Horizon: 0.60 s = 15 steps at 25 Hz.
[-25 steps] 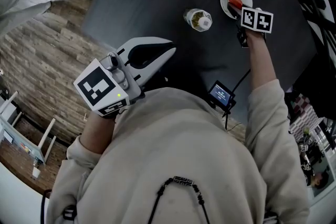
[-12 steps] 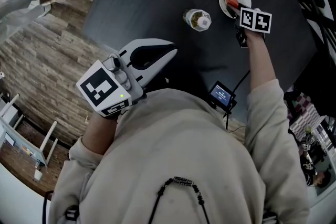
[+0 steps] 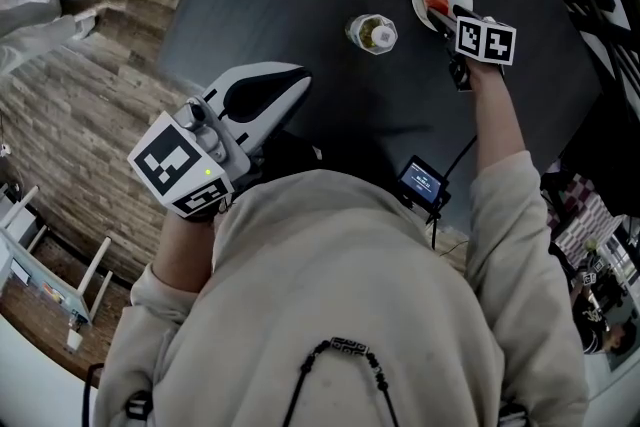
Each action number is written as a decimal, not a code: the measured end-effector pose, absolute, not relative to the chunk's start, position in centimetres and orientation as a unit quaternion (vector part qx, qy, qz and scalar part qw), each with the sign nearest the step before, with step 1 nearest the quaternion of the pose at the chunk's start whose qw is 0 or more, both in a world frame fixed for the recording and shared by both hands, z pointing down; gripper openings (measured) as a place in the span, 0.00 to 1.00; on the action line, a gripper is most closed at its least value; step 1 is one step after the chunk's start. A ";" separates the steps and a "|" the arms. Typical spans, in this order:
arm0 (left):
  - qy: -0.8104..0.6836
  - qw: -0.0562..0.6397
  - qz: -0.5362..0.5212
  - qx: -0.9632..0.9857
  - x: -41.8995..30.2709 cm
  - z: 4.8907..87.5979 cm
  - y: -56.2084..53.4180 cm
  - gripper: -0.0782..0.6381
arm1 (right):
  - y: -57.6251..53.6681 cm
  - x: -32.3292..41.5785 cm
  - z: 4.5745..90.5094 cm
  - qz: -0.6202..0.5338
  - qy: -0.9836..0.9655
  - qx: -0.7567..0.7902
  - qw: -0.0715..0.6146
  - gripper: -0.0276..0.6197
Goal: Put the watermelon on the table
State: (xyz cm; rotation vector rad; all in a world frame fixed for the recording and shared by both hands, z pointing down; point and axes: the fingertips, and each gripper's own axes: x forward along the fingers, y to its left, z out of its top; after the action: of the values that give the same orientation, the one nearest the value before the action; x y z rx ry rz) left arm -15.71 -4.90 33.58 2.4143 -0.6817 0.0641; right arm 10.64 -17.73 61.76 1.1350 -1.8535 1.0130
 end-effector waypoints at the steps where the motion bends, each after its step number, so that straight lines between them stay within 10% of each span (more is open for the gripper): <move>1: -0.259 0.310 0.025 0.915 -15.8 33.5 -4.8 0.12 | -17.5 10.7 61.6 0.393 -0.720 0.442 0.362 0.47; 15: -0.271 0.284 0.006 0.920 -17.1 29.9 -5.7 0.12 | -13.4 14.0 57.0 0.401 -0.736 0.474 0.271 0.47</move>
State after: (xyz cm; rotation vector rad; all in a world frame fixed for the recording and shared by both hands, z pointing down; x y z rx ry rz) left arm -17.14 -5.71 29.92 2.4617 -0.7260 0.0154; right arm 14.01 -13.36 57.05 1.2763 -1.9815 1.0810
